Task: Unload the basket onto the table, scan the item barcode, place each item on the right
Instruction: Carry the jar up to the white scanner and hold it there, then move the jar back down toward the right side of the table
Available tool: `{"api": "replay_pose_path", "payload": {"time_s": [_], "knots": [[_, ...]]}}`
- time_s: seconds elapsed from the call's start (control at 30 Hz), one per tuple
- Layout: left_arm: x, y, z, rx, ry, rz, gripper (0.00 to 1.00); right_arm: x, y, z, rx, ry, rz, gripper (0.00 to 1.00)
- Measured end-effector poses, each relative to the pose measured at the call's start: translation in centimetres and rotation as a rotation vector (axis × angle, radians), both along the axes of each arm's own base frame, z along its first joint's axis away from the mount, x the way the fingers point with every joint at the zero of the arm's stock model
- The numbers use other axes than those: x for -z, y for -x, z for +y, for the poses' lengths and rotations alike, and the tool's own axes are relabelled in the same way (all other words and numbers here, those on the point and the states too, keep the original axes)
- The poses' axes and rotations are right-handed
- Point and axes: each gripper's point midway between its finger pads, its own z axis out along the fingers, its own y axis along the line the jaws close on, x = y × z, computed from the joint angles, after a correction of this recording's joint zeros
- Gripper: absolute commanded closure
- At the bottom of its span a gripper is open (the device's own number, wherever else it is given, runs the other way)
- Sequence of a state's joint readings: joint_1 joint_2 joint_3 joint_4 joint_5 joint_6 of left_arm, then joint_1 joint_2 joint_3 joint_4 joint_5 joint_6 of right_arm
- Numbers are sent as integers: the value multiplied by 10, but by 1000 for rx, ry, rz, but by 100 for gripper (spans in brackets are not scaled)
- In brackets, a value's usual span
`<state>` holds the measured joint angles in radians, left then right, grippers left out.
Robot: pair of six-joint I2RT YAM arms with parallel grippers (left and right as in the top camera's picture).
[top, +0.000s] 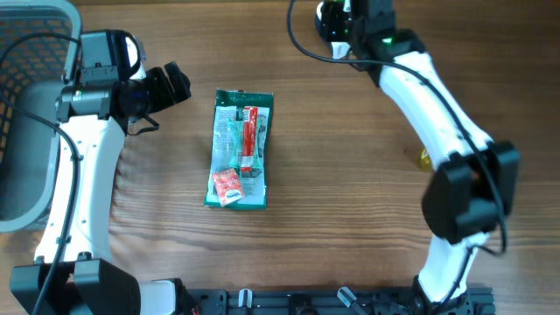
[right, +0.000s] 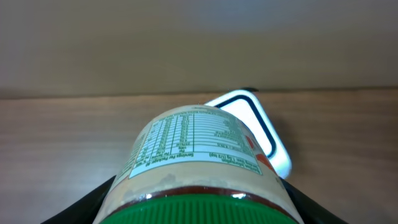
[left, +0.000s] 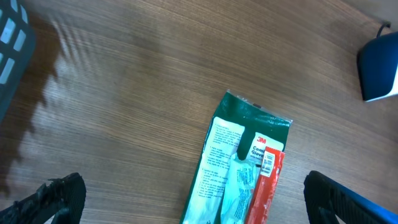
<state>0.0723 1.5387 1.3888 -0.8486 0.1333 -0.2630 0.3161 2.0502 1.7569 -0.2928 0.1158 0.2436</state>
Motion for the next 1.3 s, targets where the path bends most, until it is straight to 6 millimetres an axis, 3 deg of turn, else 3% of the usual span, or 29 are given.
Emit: {"api": "replay_pose_path", "payload": {"time_s": [0.07, 0.27, 0.43, 0.67, 0.9, 1.3], "knots": [[0, 0, 0, 0, 0, 0, 0, 14, -15, 1, 15, 0, -30, 57], [0, 0, 0, 0, 0, 0, 0, 46, -49, -9, 65, 20, -114, 56], [0, 0, 0, 0, 0, 0, 0, 50, -63, -15, 17, 125, -187, 55], [0, 0, 0, 0, 0, 0, 0, 55, -68, -14, -32, 213, -216, 54], [0, 0, 0, 0, 0, 0, 0, 84, -77, -11, -39, 226, -228, 49], [0, 0, 0, 0, 0, 0, 0, 69, -76, -14, -22, 233, -248, 57]]}}
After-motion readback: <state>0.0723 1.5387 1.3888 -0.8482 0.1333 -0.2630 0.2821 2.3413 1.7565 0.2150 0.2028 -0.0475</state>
